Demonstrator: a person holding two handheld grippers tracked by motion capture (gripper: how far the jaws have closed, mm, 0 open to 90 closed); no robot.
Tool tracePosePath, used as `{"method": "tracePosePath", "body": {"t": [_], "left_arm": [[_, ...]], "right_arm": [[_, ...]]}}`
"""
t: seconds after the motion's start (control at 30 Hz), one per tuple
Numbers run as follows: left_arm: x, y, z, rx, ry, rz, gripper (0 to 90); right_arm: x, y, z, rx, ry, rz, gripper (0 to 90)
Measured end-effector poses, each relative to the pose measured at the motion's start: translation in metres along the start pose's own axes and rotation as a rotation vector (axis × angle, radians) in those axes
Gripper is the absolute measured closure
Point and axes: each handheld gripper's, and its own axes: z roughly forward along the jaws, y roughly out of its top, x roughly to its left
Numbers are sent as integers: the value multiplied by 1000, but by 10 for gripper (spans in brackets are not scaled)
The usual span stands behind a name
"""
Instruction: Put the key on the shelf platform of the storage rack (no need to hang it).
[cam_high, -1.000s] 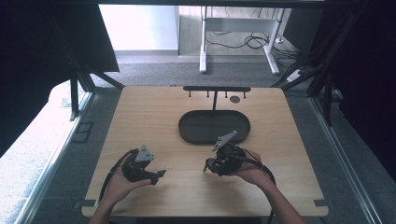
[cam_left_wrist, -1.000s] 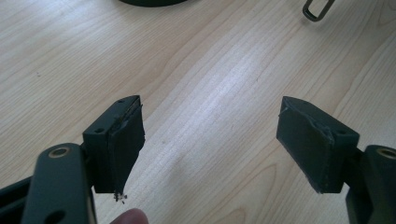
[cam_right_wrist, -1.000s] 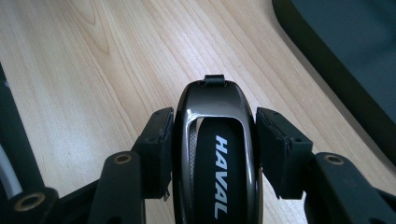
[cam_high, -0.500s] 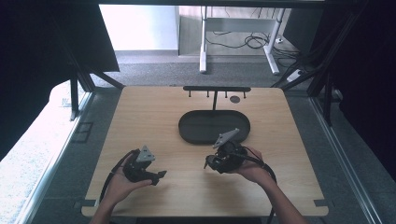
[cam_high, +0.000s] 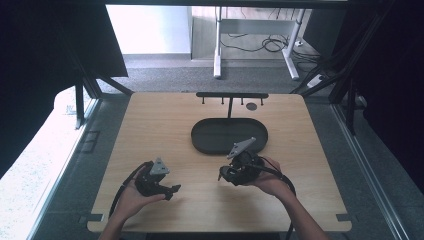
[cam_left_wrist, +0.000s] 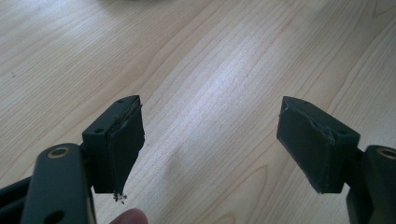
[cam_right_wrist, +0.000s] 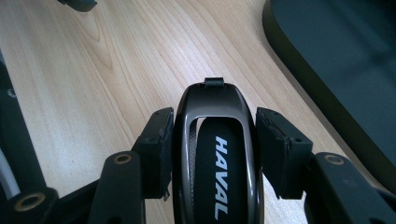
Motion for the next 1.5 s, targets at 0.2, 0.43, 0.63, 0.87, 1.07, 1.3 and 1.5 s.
{"method": "tracePosePath", "body": {"t": [0.2, 0.43, 0.63, 0.87, 1.07, 1.3, 1.5], "left_arm": [[-1, 0, 1, 3, -2, 7, 232], [0, 0, 2, 5, -1, 5, 232], [-1, 0, 2, 5, 0, 5, 231], [-1, 0, 3, 7, -3, 4, 231], [-2, 0, 5, 16, -8, 8, 230], [-2, -1, 5, 19, -8, 4, 231], [-5, 0, 9, 33, -16, 15, 229]], "right_arm": [[0, 1, 0, 0, -3, -3, 492], [-2, 2, -4, -4, -9, 0, 492], [-4, 2, -7, -10, -14, 2, 492], [-4, 3, -9, -15, -19, 3, 492], [-4, 3, -9, -19, -19, 2, 492], [-5, 4, -11, -17, -24, -1, 492], [-4, 6, -13, -23, -27, -7, 492]]}}
